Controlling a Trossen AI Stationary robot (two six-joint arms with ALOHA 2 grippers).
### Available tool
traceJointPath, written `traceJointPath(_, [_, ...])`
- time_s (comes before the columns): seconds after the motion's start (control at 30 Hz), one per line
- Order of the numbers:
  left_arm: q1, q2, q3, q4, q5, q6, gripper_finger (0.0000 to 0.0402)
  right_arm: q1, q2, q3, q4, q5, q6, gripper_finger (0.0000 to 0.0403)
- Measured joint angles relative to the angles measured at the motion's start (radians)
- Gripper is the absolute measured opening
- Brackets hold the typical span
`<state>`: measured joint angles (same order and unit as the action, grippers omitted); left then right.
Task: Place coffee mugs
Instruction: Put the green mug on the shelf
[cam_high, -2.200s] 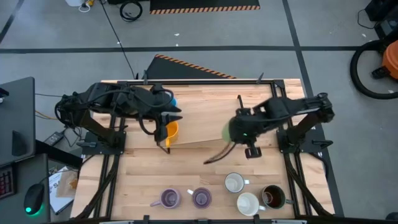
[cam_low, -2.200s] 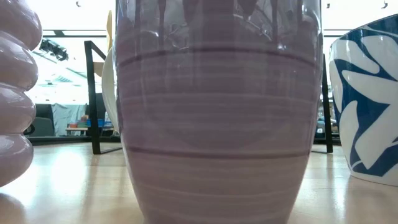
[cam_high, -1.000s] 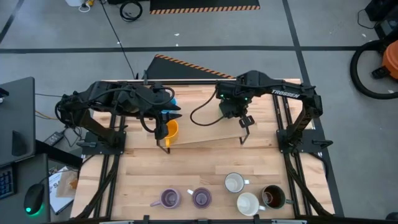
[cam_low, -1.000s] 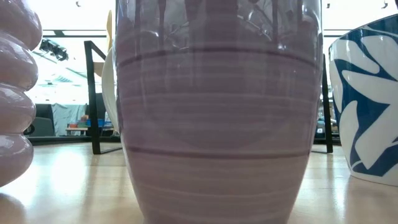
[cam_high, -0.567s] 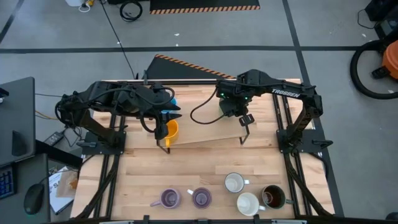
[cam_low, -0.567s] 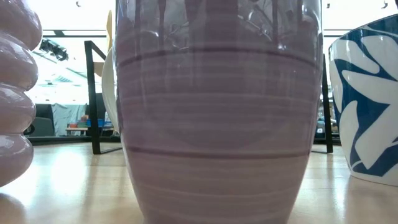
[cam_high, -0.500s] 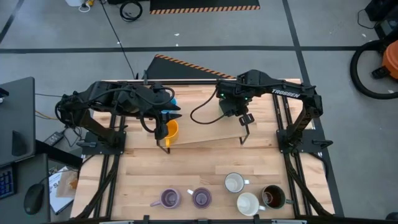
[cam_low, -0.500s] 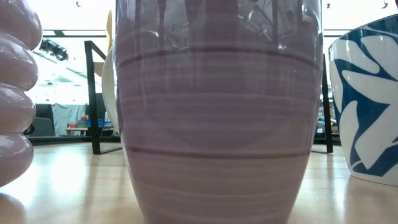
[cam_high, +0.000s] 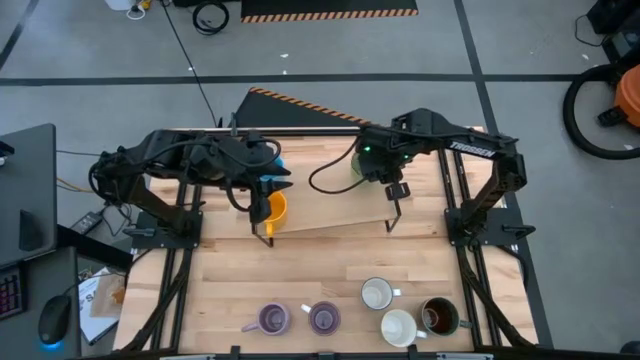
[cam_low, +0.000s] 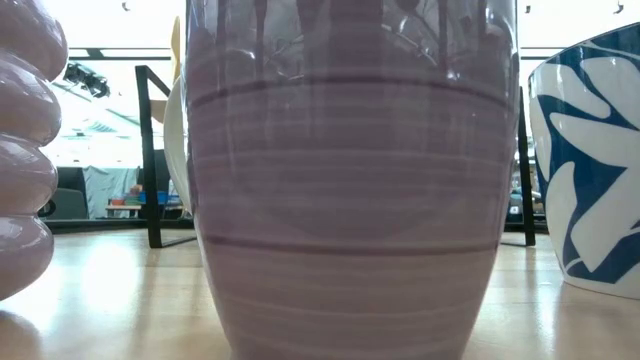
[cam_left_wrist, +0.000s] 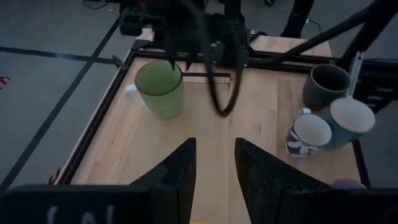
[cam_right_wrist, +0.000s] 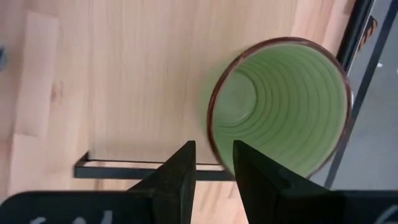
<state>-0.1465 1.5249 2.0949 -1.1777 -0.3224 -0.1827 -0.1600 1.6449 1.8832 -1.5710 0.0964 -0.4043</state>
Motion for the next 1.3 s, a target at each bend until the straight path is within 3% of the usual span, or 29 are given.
traceJointPath(0.43, [0.098, 0.026, 0.000, -0.002, 0.023, -0.016, 0.0117, -0.041, -0.165, -0.030, 0.003, 0.007, 0.192, 0.0113])
traceJointPath(0.67, [0.084, 0.025, 0.000, -0.002, 0.030, -0.004, 0.0117, -0.108, -0.374, -0.307, 0.204, -0.068, 0.191, 0.0121])
traceJointPath(0.8, [0.081, 0.025, 0.000, -0.004, 0.032, -0.001, 0.0117, -0.118, -0.497, -0.506, 0.391, -0.011, 0.169, 0.0123])
traceJointPath(0.97, [0.082, 0.025, 0.000, -0.005, 0.031, -0.003, 0.0117, -0.148, -0.579, -0.697, 0.491, 0.060, 0.206, 0.0125])
traceJointPath(1.1, [0.081, 0.025, 0.000, -0.006, 0.031, -0.004, 0.0117, -0.177, -0.598, -0.780, 0.490, 0.049, 0.247, 0.0148])
traceJointPath(1.3, [0.082, 0.025, 0.000, -0.007, 0.031, -0.005, 0.0117, -0.199, -0.609, -0.778, 0.497, -0.019, 0.253, 0.0204])
